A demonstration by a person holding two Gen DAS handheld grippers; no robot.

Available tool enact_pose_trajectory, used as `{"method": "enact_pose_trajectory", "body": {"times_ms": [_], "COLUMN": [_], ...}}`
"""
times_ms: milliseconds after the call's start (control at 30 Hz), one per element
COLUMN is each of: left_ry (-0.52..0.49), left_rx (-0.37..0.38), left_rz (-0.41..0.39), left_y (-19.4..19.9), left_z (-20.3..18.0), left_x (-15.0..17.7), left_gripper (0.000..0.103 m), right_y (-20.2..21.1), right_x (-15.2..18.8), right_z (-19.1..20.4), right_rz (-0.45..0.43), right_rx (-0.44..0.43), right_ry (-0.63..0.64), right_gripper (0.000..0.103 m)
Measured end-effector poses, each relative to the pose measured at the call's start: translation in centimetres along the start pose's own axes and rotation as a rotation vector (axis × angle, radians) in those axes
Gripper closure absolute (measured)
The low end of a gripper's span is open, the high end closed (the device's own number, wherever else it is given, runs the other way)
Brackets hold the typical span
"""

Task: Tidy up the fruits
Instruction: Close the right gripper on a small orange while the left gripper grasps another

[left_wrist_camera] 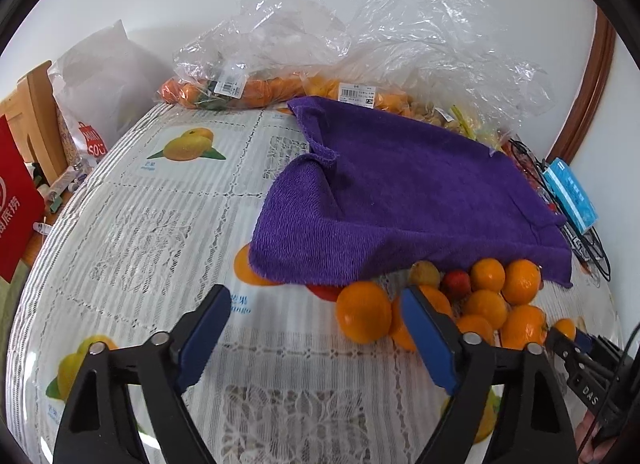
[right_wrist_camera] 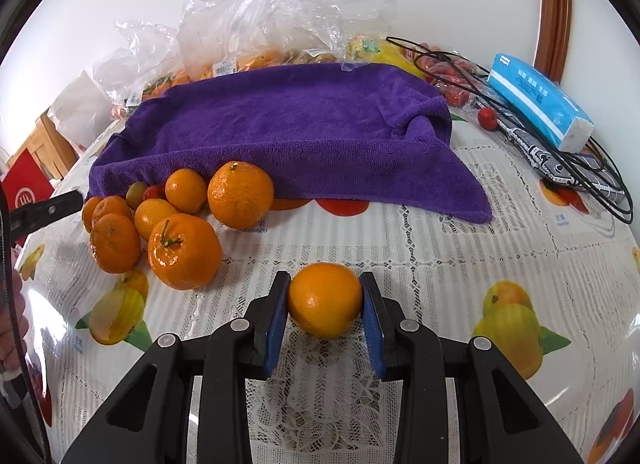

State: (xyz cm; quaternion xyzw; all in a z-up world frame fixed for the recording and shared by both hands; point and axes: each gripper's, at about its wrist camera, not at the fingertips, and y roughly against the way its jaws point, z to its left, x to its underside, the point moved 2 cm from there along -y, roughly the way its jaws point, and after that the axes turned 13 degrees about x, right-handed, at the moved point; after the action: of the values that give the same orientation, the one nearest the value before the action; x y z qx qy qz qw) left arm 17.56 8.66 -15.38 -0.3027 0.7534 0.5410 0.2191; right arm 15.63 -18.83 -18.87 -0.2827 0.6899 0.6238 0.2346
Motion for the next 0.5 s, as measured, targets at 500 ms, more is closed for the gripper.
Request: {"method": "enact_pose_trajectory", "body": {"times_ms": [500], "left_ry": [-0.063], "left_rx": [0.010], "left_rz": [0.061], "left_y": [-1.9], "left_z": [-1.2], "left_x": [1.4], "left_gripper": [0.055], "right_y": [-0.1], "right_x": [0.0], "right_z": [0.3], "right_rz": [0.001], "right_rx": [0.019], "right_ry": [0.016], "right_gripper": [0.067]}}
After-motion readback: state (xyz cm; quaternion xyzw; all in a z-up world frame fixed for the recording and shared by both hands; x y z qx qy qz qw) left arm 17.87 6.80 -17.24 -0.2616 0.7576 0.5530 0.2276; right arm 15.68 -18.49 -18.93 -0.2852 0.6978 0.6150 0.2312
